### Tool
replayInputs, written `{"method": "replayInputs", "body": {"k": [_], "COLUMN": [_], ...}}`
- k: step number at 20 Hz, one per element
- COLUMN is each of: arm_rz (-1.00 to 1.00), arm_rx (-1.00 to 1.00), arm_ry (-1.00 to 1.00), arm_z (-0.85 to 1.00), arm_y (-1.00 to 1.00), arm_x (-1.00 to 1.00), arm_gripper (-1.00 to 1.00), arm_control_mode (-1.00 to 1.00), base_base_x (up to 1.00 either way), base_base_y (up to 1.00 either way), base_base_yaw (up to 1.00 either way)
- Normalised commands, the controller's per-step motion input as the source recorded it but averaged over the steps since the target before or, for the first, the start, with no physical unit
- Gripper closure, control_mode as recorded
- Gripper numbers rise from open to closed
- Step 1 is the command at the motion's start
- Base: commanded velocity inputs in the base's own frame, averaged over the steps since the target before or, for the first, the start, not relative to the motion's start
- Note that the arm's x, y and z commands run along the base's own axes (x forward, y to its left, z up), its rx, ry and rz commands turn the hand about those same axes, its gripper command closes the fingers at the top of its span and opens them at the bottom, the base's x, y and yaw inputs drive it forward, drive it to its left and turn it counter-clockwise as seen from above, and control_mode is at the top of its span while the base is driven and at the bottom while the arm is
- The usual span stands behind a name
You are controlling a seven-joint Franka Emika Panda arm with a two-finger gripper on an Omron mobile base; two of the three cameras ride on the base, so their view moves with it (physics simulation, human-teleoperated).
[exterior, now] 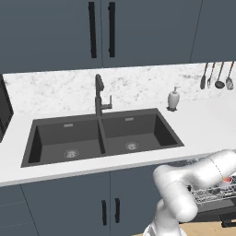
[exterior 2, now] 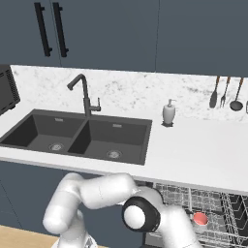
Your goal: Pick up the cup and bowl from the counter, place them in the dishwasher, and close the dishwasher door.
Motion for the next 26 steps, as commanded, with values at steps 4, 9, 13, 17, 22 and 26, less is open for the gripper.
{"method": "replayInputs", "body": {"k": [4,9,13,17,22,26], "arm_rz": [0.05,0.01,0.00,0.00,0.00,0.00], "arm_rx": [0.00,0.00,0.00,0.01,0.01,0.00], "arm_ry": [0.00,-0.03,-0.01,0.00,-0.15,-0.19], "arm_z": [-0.69,-0.65,-0.58,-0.66,-0.27,-0.14], "arm_y": [0.00,-0.18,-0.24,-0.21,0.00,0.00], "arm_x": [-0.04,-0.24,-0.21,-0.12,-0.69,-0.55], "arm_gripper": [-1.00,-1.00,-1.00,-1.00,-1.00,-1.00], "arm_control_mode": [-1.00,-1.00,-1.00,-1.00,-1.00,-1.00], "base_base_x": [0.00,0.00,0.00,0.00,0.00,0.00], "base_base_y": [0.00,0.00,0.00,0.00,0.00,0.00], "base_base_yaw": [0.00,0.00,0.00,0.00,0.00,0.00]}}
